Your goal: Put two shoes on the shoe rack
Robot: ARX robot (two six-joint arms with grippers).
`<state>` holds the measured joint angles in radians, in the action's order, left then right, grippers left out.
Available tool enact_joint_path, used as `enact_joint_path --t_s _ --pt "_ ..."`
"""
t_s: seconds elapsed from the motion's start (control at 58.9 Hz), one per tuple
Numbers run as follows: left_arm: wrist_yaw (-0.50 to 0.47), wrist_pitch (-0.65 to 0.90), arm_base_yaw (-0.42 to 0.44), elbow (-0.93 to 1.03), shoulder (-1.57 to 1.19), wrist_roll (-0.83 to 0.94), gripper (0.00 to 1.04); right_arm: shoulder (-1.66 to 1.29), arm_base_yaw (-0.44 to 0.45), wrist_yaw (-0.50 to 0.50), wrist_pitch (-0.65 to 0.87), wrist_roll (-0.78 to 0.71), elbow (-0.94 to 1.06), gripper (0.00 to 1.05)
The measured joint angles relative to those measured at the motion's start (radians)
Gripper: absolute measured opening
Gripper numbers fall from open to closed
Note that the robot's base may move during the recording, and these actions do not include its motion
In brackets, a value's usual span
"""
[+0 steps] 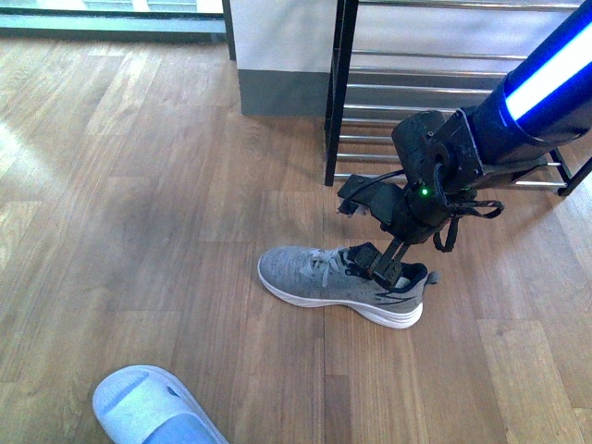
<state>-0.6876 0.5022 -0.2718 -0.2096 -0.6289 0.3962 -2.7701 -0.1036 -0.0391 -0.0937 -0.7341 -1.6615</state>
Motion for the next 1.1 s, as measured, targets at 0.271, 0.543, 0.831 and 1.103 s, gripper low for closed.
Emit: enact_joint_path --t_s 0.271,0.543,0.831,1.103 --pt "0.0 0.0 0.0 0.0 0.0 0.0 0.02 -0.06 -0.003 -0.005 0.078 0.026 -0.022 0.76" --pt "0.0 0.0 0.0 0.0 0.0 0.0 0.02 -0.07 -0.005 0.015 0.141 0.031 -0.016 0.36" --pt "0.0 0.0 0.0 0.0 0.0 0.0 0.02 -0.07 0.0 0.036 0.203 0.073 0.011 0.01" --pt "0.0 0.0 0.0 0.0 0.0 0.0 0.02 0.063 0.005 -0.019 0.311 0.16 0.208 0.01"
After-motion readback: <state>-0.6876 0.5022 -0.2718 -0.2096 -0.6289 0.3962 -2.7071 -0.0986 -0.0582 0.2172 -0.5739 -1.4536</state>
